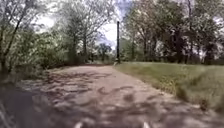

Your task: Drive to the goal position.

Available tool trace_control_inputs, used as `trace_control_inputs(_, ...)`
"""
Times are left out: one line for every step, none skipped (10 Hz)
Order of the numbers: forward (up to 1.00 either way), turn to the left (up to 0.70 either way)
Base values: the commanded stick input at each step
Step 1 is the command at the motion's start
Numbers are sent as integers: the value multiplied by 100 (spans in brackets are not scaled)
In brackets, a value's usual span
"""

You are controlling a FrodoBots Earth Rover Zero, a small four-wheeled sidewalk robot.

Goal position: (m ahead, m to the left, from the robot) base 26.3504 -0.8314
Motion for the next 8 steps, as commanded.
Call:
trace_control_inputs(100,22)
trace_control_inputs(100,27)
trace_control_inputs(100,17)
trace_control_inputs(100,0)
trace_control_inputs(100,0)
trace_control_inputs(100,0)
trace_control_inputs(100,0)
trace_control_inputs(100,0)
